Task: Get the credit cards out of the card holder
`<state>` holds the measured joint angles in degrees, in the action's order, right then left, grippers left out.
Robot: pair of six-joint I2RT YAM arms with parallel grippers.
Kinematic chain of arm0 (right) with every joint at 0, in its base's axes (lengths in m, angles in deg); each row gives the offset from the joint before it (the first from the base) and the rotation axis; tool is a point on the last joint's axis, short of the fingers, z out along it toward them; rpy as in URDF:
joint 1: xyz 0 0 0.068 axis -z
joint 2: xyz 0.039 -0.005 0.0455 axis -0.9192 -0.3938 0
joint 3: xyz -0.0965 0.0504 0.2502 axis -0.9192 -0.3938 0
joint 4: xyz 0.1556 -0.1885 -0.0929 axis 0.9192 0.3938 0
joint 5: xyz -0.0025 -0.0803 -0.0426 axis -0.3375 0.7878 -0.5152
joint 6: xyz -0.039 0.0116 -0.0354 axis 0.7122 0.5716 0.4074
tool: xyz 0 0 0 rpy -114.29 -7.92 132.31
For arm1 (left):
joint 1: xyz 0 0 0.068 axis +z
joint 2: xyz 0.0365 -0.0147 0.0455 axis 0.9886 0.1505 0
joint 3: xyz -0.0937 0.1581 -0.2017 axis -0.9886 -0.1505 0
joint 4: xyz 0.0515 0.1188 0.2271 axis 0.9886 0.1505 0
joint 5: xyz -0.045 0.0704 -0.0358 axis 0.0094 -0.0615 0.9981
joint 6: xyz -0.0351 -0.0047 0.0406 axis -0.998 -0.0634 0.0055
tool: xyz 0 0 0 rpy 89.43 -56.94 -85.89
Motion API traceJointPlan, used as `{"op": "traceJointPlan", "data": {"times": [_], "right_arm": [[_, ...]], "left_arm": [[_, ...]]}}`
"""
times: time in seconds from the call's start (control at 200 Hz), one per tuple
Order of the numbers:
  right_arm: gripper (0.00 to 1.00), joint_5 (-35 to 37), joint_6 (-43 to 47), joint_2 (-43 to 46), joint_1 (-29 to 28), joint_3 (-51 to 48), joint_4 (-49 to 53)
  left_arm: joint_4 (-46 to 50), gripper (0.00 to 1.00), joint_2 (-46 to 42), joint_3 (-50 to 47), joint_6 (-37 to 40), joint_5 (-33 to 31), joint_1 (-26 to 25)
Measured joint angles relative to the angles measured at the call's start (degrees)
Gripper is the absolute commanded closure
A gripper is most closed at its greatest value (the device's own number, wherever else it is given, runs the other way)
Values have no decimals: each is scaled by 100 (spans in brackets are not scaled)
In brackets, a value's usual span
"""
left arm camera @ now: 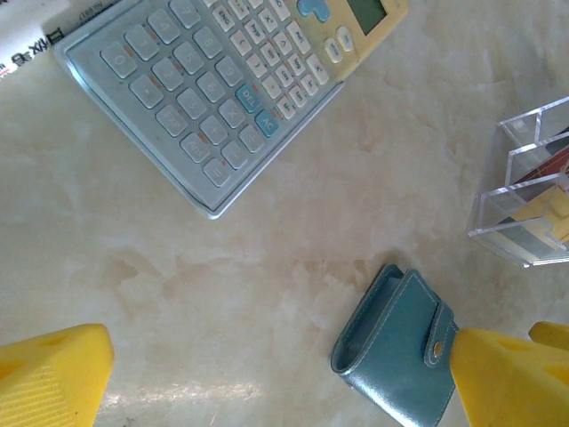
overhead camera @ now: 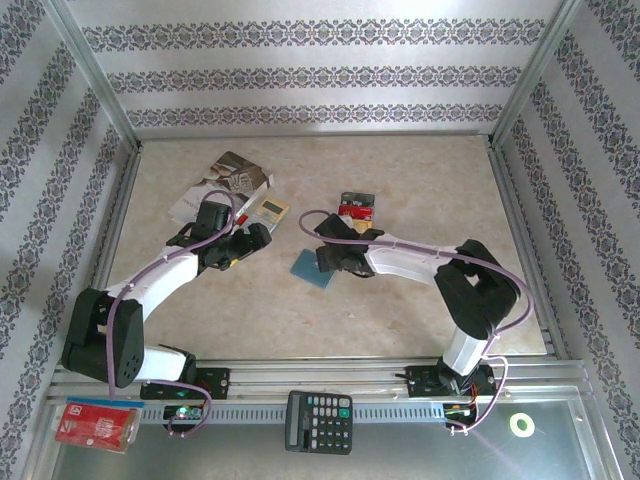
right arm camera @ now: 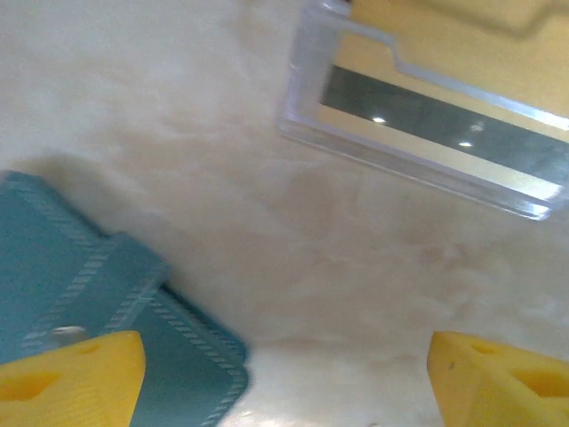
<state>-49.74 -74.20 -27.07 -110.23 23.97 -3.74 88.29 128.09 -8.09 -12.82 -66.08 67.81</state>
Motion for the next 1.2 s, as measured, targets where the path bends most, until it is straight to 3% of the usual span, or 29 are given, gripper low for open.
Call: {"op": "traceJointPlan", "data": {"times": [0.2,0.355,0.615,0.829,1.204], "right_arm": [[30,-1412,-68,-249,409,177,-562],[36,-1947,-129,-629,595,280,-584],[38,-2485,-492,-509,527,-22,-610],[47,-3630,-839,-387,284,-343,-1078],[52,-3182,-658,251,737,-334,-979]], "left_arm": [[-175,2,0,-11,-44,87,-68],[-262,2,7,-39,-127,168,-96],[-310,6,201,-48,-221,356,-273],[-323,11,227,-190,-328,398,-374],[-514,26,487,-413,-531,798,-973]]}}
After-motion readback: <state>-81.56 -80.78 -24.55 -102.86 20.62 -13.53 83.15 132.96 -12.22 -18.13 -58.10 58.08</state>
